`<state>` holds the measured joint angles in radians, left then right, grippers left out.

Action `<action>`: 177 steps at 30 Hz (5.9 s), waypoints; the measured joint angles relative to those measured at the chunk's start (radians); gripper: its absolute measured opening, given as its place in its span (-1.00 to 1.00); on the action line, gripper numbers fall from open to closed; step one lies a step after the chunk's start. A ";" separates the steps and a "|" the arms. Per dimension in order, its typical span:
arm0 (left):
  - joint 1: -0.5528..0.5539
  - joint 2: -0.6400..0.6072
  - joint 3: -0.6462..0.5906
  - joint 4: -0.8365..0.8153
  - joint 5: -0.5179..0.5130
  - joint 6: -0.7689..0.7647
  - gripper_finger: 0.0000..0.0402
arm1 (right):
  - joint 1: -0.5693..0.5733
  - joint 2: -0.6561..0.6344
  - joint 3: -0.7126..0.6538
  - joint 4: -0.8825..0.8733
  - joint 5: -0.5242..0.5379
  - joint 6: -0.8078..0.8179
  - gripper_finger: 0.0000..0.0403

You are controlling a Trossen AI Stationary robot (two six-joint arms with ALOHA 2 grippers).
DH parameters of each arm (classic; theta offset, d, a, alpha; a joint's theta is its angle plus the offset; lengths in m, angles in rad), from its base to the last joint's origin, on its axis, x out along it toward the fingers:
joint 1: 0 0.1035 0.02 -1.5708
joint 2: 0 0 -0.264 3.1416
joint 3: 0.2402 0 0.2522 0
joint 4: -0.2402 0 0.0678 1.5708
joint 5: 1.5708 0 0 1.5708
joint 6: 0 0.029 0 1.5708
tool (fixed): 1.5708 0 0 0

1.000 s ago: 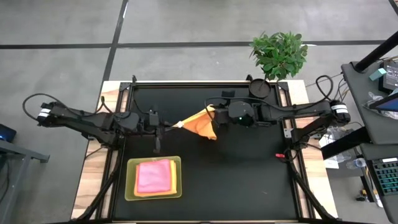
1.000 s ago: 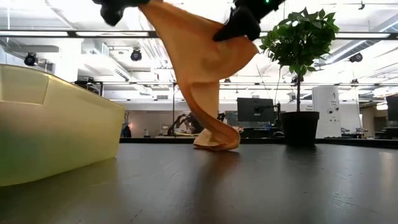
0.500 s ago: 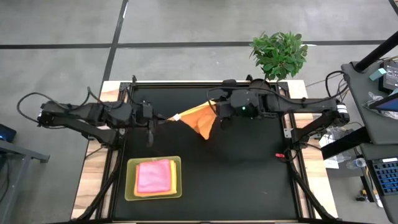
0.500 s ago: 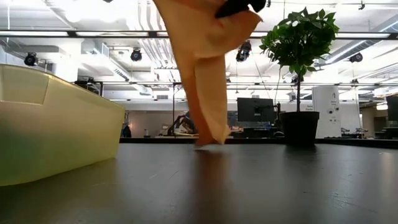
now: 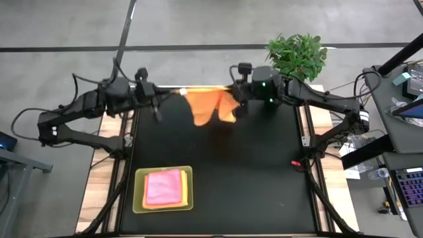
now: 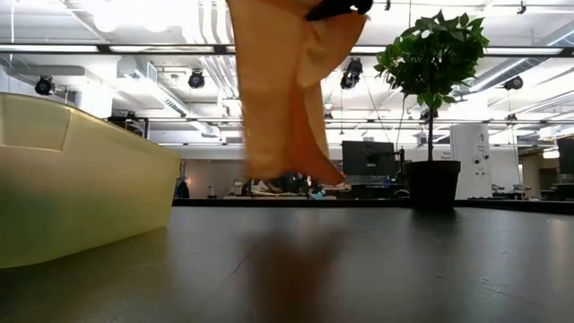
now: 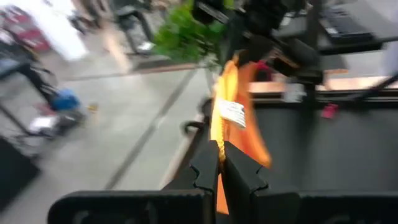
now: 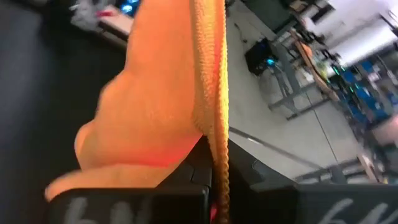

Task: Fold microfiber towels
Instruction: Fold the orange microfiber towel

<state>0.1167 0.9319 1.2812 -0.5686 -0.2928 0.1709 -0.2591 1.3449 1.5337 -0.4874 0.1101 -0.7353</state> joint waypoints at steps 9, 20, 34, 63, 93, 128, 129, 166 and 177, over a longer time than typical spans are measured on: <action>0.170 0.060 0.018 -0.027 0.005 0.073 -1.00 | -0.099 0.000 -0.008 -0.055 -0.090 0.190 -0.86; 0.145 0.152 -0.093 -0.016 0.183 0.019 -1.00 | -0.083 0.013 -0.203 -0.102 -0.116 0.370 -0.39; 0.036 0.405 -0.420 0.648 0.381 -0.125 -0.99 | 0.088 0.013 -0.478 0.267 0.057 0.503 -0.95; 0.000 0.877 -0.398 1.168 0.185 -0.267 -0.51 | 0.117 0.013 -0.525 0.388 0.075 0.607 -0.96; -0.179 0.609 -0.422 0.532 0.430 -0.402 -1.00 | 0.304 0.251 -0.672 0.402 -0.101 0.830 0.02; -0.170 0.305 -0.215 0.107 0.330 -0.227 -1.00 | 0.311 -0.097 -0.290 0.021 0.258 0.565 -0.96; -0.166 0.285 -0.201 0.096 0.327 -0.207 -1.00 | 0.306 -0.096 -0.248 -0.009 0.258 0.551 -0.96; 0.416 0.290 0.291 -0.311 0.405 0.266 -1.00 | -0.138 0.291 0.587 -0.601 0.107 0.246 -0.96; 0.205 0.259 0.055 -0.359 0.478 0.154 -1.00 | 0.000 0.246 0.454 -0.768 -0.145 0.478 -0.96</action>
<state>0.3214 1.1908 1.3365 -0.9277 0.1856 0.3253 -0.2591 1.5913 1.9876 -1.2552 -0.0348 -0.2570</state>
